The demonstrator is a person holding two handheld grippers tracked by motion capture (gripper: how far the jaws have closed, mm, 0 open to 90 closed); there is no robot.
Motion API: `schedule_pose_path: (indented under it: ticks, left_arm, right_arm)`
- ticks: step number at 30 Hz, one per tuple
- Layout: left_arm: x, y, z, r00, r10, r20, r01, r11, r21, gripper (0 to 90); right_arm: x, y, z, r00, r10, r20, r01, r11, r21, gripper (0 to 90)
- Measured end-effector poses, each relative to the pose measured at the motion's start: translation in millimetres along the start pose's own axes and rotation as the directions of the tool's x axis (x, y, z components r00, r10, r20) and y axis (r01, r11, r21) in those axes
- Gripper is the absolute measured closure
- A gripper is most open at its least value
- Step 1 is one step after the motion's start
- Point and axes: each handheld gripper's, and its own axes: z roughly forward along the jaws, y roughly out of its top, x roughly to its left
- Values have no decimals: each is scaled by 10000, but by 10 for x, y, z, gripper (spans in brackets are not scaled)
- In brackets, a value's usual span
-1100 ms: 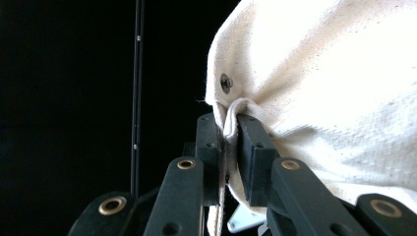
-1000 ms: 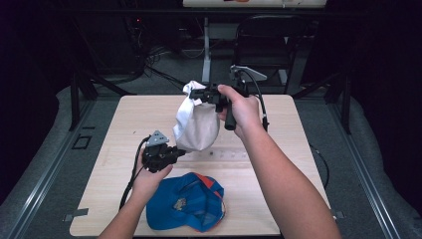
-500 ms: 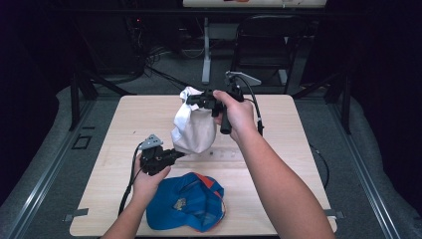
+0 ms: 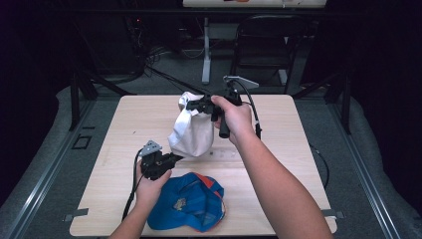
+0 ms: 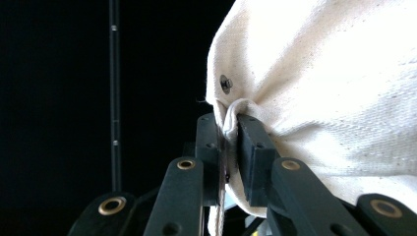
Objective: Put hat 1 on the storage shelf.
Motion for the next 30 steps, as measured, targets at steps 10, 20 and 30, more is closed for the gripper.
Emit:
schedule_pose_path:
  ticks: [10,20,30]
  left_arm:
    - [13,-62,103,9991,293,-306,-266,9961,836,838]
    - [-51,-37,51,9984,526,-223,-509,9961,714,704]
    - [-62,19,-187,9965,812,-210,-795,9942,729,598]
  right_arm:
    - [-158,9,69,9949,-261,979,268,9996,-64,807]
    - [-149,-7,-50,9918,-671,1087,708,9970,-310,730]
    - [-95,-39,-333,9707,-1440,1923,1685,9786,-1181,622]
